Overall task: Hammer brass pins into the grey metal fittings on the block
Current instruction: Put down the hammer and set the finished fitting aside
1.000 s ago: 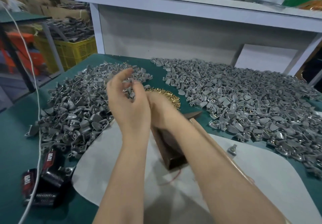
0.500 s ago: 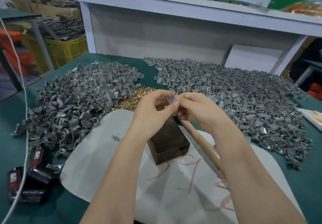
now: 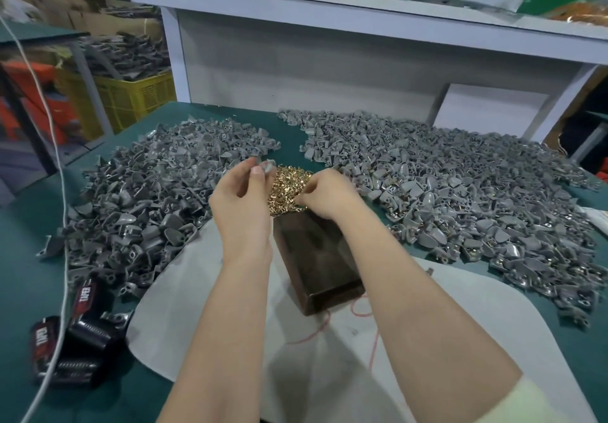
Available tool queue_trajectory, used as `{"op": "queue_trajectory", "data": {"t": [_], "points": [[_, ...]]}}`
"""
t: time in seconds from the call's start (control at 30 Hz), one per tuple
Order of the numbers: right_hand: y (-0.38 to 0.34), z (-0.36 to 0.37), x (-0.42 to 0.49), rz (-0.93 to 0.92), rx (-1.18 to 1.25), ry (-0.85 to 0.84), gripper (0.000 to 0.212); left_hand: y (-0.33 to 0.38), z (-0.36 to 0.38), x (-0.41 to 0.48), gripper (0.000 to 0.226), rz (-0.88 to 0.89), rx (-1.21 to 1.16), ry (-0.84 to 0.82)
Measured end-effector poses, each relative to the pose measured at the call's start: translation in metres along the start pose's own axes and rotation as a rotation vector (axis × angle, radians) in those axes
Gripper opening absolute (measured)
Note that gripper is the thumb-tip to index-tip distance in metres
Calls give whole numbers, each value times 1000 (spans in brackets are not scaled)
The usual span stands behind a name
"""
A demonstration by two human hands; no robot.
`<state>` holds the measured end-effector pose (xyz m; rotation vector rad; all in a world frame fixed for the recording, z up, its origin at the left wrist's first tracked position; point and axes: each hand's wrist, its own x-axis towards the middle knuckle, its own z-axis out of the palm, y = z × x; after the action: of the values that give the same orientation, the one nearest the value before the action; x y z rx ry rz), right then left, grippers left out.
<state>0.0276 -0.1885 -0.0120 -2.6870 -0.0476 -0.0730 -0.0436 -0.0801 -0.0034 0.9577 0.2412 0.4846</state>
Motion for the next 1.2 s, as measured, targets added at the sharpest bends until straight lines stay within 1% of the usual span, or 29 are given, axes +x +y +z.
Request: {"op": "queue_trajectory", "data": {"t": [0.1,0.17,0.33,0.4,0.47,0.53,0.57,0.63,0.73,0.83,0.9,0.97,1.03,1.1,1.2], "points": [[-14,23,21,91,-145,-85,33,1,-2,1,13,-63,-123,63],[-20,31,32,131,-236,-132,39,1,-3,2,13,-78,-150,93],[-26,31,41,101,-329,-204,34,0,0,0,13,-90,-165,106],[-25,30,42,100,-355,-226,33,0,1,-2,9,-87,-144,91],[-23,29,42,115,-342,-225,33,-1,0,-2,9,-75,-99,62],[-23,24,38,127,-271,-177,32,-3,-1,-2,12,-53,14,12],[-22,19,34,118,-199,-116,28,-4,-2,-2,14,-29,104,-20],[-20,4,26,62,27,3,11,-6,-4,-1,16,41,289,-92],[-10,-26,-1,-12,379,89,10,-7,-2,-4,13,121,491,-228],[8,-53,-36,-17,582,105,15,-10,0,-8,16,196,763,-344],[20,-60,-60,-27,577,68,16,-13,1,-12,13,212,964,-422],[28,-58,-76,-37,515,45,16,-14,2,-17,13,179,1145,-508],[31,-50,-83,-33,477,47,18,-13,4,-22,15,156,1315,-544],[31,-41,-83,-27,397,73,14,-10,4,-23,14,151,1386,-550],[28,-35,-82,-76,216,133,7,-7,3,-22,14,155,1406,-567]]}}
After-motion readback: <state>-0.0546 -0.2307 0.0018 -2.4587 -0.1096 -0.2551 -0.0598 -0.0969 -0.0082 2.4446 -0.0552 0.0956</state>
